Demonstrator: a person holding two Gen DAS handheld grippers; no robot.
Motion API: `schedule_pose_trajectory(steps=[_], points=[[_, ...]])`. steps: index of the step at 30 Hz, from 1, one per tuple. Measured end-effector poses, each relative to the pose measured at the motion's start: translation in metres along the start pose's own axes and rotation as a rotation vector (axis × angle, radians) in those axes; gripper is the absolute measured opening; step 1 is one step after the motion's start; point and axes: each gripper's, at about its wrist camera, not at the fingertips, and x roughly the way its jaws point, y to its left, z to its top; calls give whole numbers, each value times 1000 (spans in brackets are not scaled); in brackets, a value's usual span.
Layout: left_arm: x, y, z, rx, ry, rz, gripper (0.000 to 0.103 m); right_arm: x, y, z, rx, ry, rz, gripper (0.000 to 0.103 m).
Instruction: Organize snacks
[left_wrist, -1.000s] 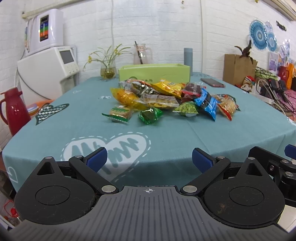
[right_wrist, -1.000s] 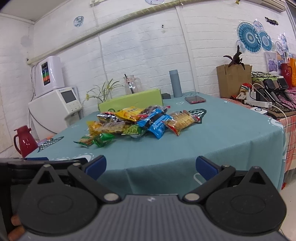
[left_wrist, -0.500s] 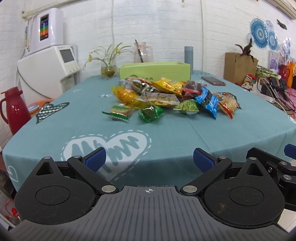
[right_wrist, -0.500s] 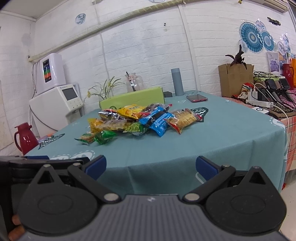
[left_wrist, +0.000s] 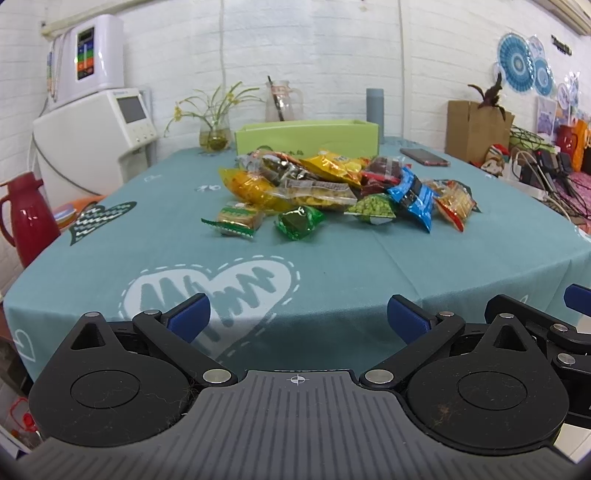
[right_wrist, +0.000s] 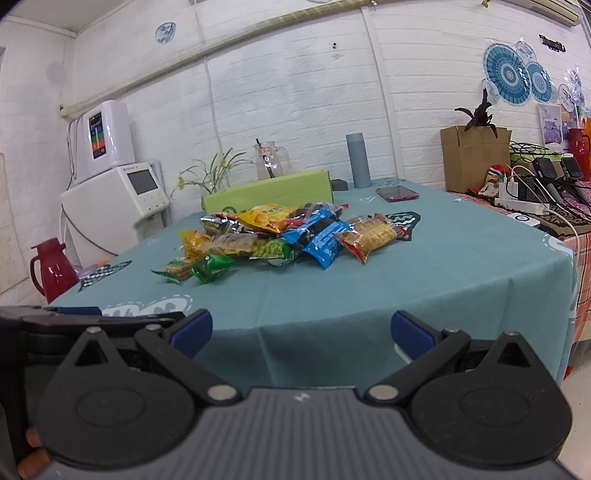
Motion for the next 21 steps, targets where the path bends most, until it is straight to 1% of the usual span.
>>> schedule_pose_trajectory(steps=[7, 9, 12, 14, 17, 19, 21], points=[[1, -1, 1, 4, -9, 7, 92, 1, 1, 0, -3, 4, 2, 103], [4, -1, 9, 12, -13, 4, 92, 2, 1, 2, -5, -5, 10, 103], [18, 2, 30, -19, -11, -15, 92, 11, -2, 10, -43, -7, -2, 103], [34, 4, 40, -36, 17, -47, 92, 25, -7, 18, -76, 8, -50, 103], [55, 8, 45, -45, 69, -80, 90, 57, -21, 32, -101, 26, -126, 103], [68, 13, 48, -53, 114, -101, 85, 82, -34, 40, -81, 61, -141, 103], [76, 22, 51, -79, 146, -121, 82, 104, -43, 44, -61, 113, -127, 103]])
